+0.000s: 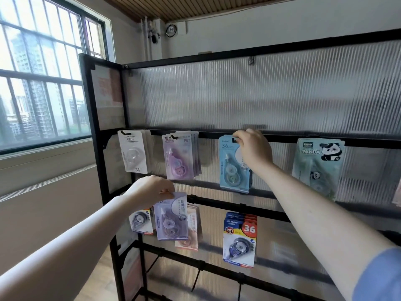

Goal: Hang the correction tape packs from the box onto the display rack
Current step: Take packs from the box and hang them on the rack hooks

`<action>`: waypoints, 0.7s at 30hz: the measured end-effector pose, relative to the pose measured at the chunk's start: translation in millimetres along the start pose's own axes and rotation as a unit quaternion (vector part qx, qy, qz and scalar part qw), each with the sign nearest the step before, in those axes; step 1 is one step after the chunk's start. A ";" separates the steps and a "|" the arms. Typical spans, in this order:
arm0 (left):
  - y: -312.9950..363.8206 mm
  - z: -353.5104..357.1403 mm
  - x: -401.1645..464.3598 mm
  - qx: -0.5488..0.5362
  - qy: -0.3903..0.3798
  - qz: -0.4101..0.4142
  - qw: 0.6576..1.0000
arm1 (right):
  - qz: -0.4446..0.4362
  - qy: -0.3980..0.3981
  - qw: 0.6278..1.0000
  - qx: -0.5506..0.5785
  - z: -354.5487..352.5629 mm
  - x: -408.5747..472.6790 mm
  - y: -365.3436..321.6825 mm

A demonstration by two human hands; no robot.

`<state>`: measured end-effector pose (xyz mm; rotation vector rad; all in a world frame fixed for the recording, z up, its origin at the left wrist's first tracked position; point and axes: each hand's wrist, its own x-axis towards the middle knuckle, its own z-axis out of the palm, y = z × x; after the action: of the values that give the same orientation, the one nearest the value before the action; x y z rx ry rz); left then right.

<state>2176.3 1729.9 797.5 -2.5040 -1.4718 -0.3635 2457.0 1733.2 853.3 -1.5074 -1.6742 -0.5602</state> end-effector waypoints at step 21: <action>88.7 17.7 -21.3 -0.029 0.007 0.055 0.998 | 0.068 -0.113 0.987 -0.092 -48.3 -139.2 62.9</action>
<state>2245.9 1675.5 768.8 -2.6085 -1.3312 -0.4084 2526.6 1623.2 759.9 -1.8633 -1.7085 -0.4968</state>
